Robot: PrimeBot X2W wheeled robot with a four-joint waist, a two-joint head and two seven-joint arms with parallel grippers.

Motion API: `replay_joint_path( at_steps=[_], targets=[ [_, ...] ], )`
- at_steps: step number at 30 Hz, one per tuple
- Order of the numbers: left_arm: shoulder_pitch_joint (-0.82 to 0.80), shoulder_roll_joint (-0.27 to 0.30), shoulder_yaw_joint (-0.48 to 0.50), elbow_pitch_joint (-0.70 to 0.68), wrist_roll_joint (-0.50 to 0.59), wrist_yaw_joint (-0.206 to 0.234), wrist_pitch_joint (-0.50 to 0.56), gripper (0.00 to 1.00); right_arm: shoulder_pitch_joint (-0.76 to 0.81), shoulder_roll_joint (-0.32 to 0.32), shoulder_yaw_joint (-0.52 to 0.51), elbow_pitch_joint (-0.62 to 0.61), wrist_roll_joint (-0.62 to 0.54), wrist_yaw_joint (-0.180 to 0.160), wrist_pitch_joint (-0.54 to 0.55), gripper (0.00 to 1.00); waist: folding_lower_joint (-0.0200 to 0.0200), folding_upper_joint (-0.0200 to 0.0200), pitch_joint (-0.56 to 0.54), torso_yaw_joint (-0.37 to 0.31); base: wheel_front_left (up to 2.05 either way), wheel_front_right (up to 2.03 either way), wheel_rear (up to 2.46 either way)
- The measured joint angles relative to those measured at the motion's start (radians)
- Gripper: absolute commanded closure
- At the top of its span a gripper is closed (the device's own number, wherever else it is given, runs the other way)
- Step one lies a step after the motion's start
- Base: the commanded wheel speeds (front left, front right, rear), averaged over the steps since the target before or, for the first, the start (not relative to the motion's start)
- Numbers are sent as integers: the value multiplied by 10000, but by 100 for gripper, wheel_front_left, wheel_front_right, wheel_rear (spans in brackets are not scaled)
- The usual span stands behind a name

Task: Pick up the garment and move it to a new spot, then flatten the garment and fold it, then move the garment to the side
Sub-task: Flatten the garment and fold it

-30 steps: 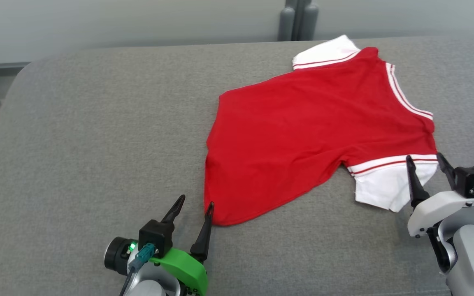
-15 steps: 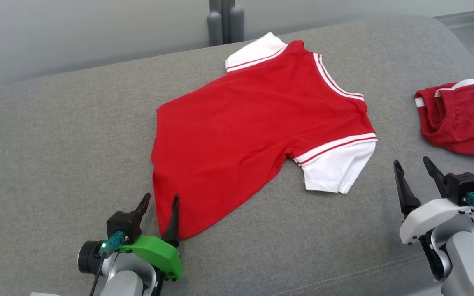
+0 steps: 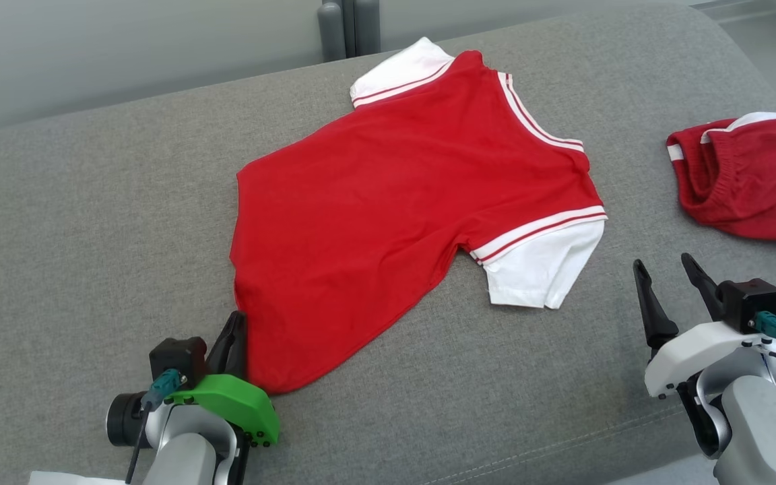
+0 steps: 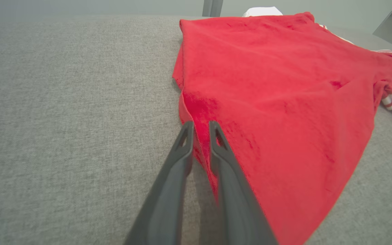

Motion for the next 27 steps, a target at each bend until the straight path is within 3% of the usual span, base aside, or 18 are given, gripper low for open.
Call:
replay_joint_path(
  at_steps=[5, 11, 17, 18, 19, 27],
  targets=[
    [-57, 0, 343, -13, -290, -6, -2, 100, -83, -2, 58, 21, 117, 0, 0, 0, 0, 0, 7, 6, 0, 0, 0],
    [12, -6, 1452, -619, -1469, -58, 0, 100, -50, -59, -33, 23, 303, 0, 0, 0, 0, 0, -140, 155, 0, 0, 0],
    [223, 4, 2094, -506, -943, -230, 0, 100, 131, 96, -52, 192, 330, 0, 0, 0, 0, 0, -420, 374, 0, 0, 0],
    [237, -4, 2130, -428, -803, -265, 0, 64, 140, 127, -44, 224, 345, 0, 0, 0, 0, 0, -469, 405, 0, 0, 0],
    [244, -6, 2334, -284, -593, -274, 0, 0, 170, 174, -23, 297, 347, 0, 0, 0, 0, 0, -569, 458, 0, 0, 0],
    [974, 4, 2464, -836, -38, -290, 0, 0, 664, 272, -253, -50, 293, 0, -2, 0, 0, 0, -1146, 589, 0, 0, 0]
  ],
)
